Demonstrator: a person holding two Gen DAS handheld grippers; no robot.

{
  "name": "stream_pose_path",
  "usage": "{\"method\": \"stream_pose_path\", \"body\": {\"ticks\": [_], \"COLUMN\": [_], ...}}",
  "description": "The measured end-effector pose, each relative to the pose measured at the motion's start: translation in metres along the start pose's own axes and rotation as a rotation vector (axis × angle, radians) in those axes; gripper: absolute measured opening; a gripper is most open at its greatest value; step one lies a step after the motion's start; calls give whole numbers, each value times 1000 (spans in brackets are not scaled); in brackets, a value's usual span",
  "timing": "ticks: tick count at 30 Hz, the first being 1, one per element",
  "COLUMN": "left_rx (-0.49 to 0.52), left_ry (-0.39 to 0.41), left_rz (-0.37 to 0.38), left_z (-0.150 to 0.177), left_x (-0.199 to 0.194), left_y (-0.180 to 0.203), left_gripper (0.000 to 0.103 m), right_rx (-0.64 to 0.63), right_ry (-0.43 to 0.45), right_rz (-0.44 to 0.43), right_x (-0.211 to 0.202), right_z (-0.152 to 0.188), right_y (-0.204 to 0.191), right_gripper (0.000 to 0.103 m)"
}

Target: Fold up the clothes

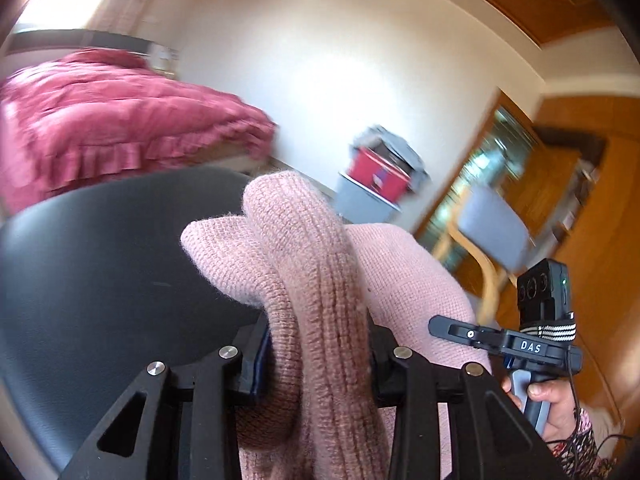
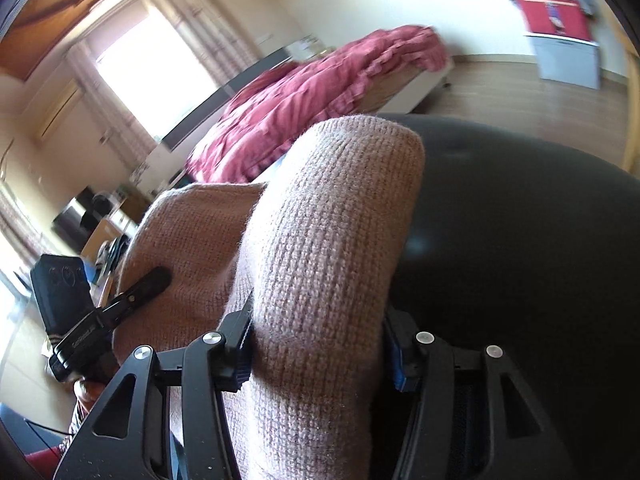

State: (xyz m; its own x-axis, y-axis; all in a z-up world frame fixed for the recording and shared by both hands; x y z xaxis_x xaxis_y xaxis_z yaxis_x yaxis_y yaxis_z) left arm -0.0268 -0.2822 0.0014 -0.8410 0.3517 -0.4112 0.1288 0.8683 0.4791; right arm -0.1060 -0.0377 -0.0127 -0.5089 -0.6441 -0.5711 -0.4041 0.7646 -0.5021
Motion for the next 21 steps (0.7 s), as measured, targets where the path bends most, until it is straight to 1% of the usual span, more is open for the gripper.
{"method": "stream_pose_path", "body": {"ticks": [3,6,11,14,16,21], "left_rx": [-79,-214,-359,-412,-435,-454], "left_ry": [61,111,171,181,185,189], "left_rz": [-78,-136,-227,-259,-269,-290], "left_z": [-11,-23,-33,-31,-28,-31], "left_x": [-17,-28,-30,-23,-21,-13], "left_y": [-55,-118,-188,-215,-226,-244], "left_gripper": [36,36,36,36,36,39], "right_rx": [-73,-157,-264,-320,-358,-411], "right_ry": [-48,-85,-136,-155,-165,-159], "right_rz": [-26,-49,-78,-82,-83,-92], "right_x": [44,90,160,187,202,231], "right_z": [-12,-30,-56,-64,-70,-79], "right_y": [-27,-54,-84,-94,-99,-104], "right_gripper": [54,54,54,54,54,56]}}
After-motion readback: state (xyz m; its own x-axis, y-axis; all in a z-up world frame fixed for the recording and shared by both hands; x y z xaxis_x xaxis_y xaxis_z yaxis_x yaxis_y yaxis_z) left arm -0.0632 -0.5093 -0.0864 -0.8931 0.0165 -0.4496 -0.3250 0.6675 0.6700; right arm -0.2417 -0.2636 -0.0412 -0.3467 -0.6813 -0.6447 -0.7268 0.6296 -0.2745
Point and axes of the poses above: each gripper's, at about its wrist camera, not at the fingertips, and x roughly the way its jaws point, y to its right, z to its underside, the point moved 10 cm from there along x, roughly the way its jaws point, and after that the axes turned 2 degrees about y, right-handed, at the moved point
